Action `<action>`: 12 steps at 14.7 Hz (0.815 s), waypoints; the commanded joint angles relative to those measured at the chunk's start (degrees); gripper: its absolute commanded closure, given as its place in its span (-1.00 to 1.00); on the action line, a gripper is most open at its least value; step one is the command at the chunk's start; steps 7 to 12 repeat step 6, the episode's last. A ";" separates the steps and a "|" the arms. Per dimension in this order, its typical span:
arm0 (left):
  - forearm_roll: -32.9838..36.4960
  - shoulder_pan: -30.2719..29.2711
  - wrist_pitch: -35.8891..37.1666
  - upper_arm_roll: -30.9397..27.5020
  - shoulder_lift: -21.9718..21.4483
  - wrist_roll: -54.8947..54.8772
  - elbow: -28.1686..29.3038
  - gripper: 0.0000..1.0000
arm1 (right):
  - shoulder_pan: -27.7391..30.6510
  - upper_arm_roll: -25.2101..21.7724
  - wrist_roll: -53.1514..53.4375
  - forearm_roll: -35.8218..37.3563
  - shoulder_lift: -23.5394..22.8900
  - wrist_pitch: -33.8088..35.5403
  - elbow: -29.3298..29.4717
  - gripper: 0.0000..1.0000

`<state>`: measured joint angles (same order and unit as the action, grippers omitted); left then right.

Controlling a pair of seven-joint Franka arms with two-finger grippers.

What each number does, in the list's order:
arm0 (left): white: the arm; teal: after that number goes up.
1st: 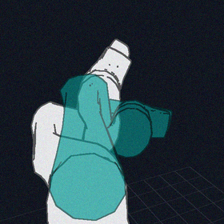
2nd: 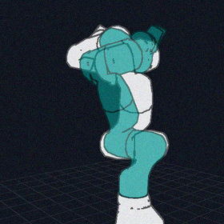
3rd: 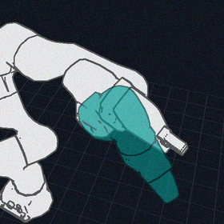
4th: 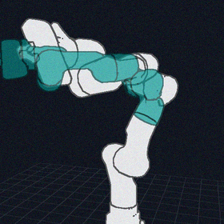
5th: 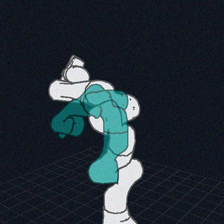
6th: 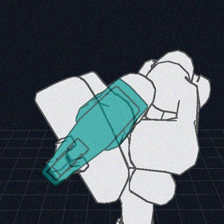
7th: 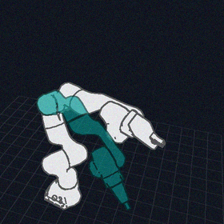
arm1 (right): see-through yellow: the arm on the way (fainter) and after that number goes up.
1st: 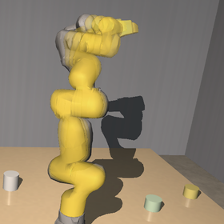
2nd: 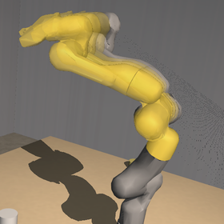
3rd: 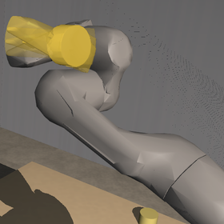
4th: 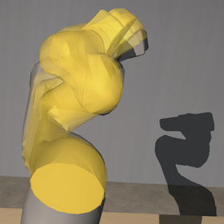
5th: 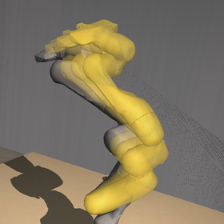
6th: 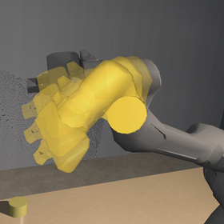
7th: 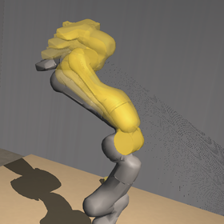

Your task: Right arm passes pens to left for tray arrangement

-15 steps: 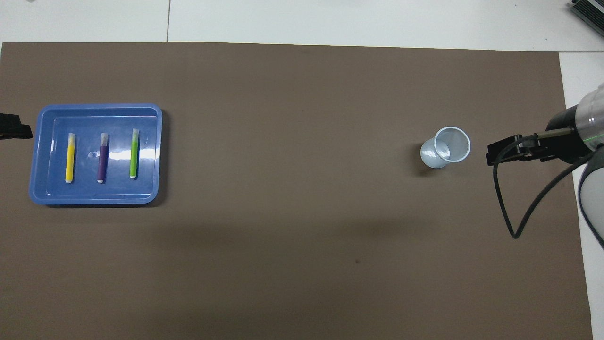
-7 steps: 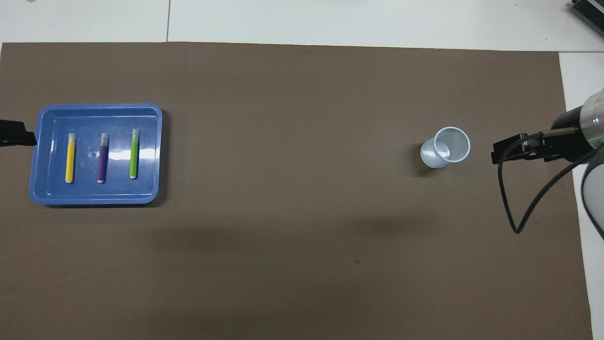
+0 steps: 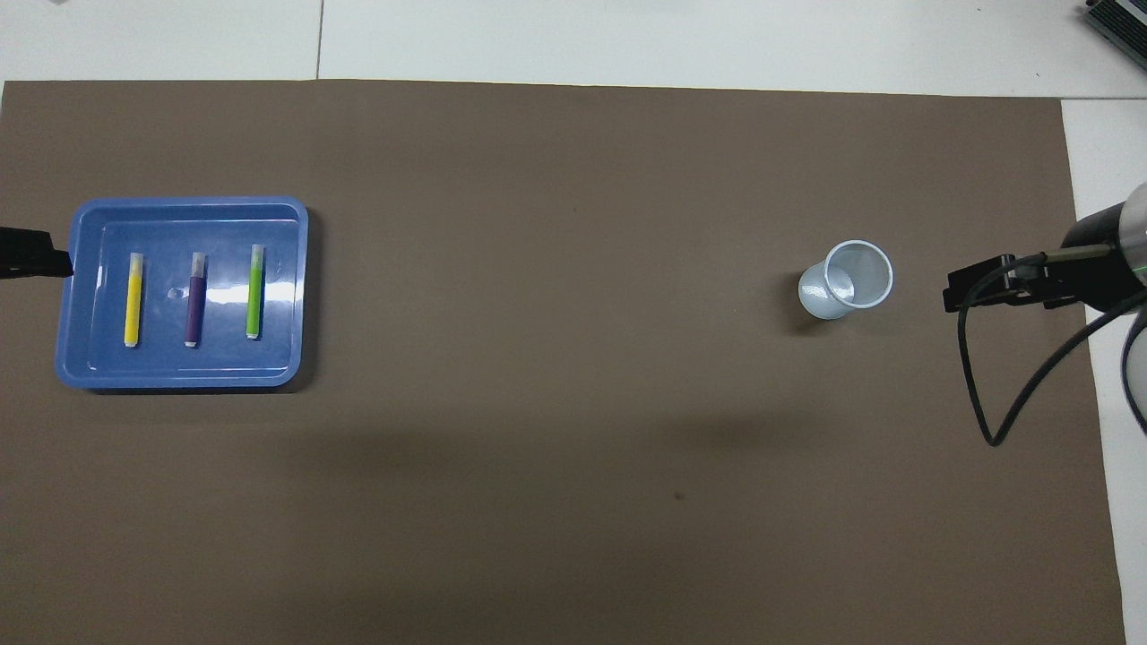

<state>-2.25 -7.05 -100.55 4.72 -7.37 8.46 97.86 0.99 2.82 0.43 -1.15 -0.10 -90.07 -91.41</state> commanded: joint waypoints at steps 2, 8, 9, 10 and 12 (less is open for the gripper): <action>-0.39 0.20 0.45 -0.15 -1.68 -0.02 1.54 -1.00 | 0.15 0.43 -0.69 -1.40 2.47 -0.64 -1.40 -1.00; -0.39 0.11 0.45 -0.24 -1.68 -0.02 1.54 -1.00 | 0.15 0.43 -0.69 -1.40 3.00 -0.37 -1.75 -1.00; -0.39 0.11 0.45 -0.24 -1.68 -0.02 1.54 -1.00 | 0.15 0.43 -0.69 -1.40 3.00 -0.37 -1.75 -1.00; -0.39 0.11 0.45 -0.24 -1.68 -0.02 1.54 -1.00 | 0.15 0.43 -0.69 -1.40 3.00 -0.37 -1.75 -1.00; -0.39 0.11 0.45 -0.24 -1.68 -0.02 1.54 -1.00 | 0.15 0.43 -0.69 -1.40 3.00 -0.37 -1.75 -1.00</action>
